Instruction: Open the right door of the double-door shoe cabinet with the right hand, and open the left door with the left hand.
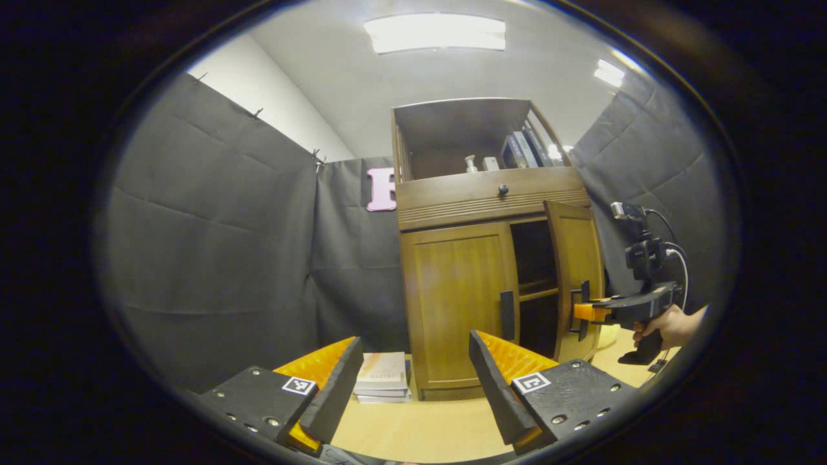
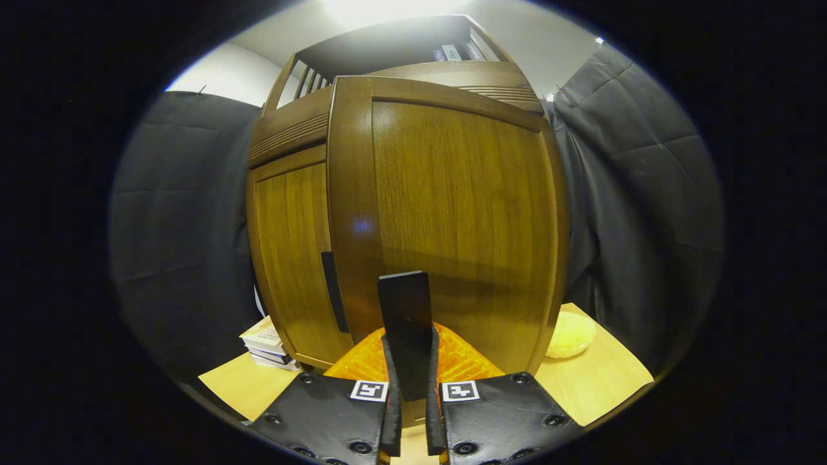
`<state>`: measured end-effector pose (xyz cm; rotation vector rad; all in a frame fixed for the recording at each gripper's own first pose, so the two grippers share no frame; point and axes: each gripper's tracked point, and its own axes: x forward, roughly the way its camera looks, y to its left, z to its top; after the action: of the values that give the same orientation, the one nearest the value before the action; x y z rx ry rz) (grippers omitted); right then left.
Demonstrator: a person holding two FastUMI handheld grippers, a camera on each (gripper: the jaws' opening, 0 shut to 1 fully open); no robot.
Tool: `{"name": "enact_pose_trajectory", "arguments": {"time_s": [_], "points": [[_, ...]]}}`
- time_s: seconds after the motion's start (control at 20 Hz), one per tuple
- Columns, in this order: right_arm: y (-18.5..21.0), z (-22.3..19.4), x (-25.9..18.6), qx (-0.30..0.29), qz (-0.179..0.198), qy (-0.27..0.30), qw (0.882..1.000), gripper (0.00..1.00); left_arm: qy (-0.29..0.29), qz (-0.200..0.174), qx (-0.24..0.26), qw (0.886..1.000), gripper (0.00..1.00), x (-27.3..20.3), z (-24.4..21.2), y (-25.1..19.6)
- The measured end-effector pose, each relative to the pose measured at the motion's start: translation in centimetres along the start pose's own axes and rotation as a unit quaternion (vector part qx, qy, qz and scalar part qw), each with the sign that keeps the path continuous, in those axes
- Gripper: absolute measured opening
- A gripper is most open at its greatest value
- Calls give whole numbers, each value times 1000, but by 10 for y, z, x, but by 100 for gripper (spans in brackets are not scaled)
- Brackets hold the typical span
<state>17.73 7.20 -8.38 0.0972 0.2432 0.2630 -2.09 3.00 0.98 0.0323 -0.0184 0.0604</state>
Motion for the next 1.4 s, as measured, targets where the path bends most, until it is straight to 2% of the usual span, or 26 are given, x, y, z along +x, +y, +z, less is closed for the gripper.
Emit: {"name": "enact_pose_trajectory", "arguments": {"time_s": [0.75,1.4], "points": [[-67,-4,-73,-2,-30,8,1000,16,-2,-74,-20,997,96,15,0,-90],[-125,-3,-116,-4,-71,12,997,15,-8,-106,-21,994,96,19,8,-141]]}}
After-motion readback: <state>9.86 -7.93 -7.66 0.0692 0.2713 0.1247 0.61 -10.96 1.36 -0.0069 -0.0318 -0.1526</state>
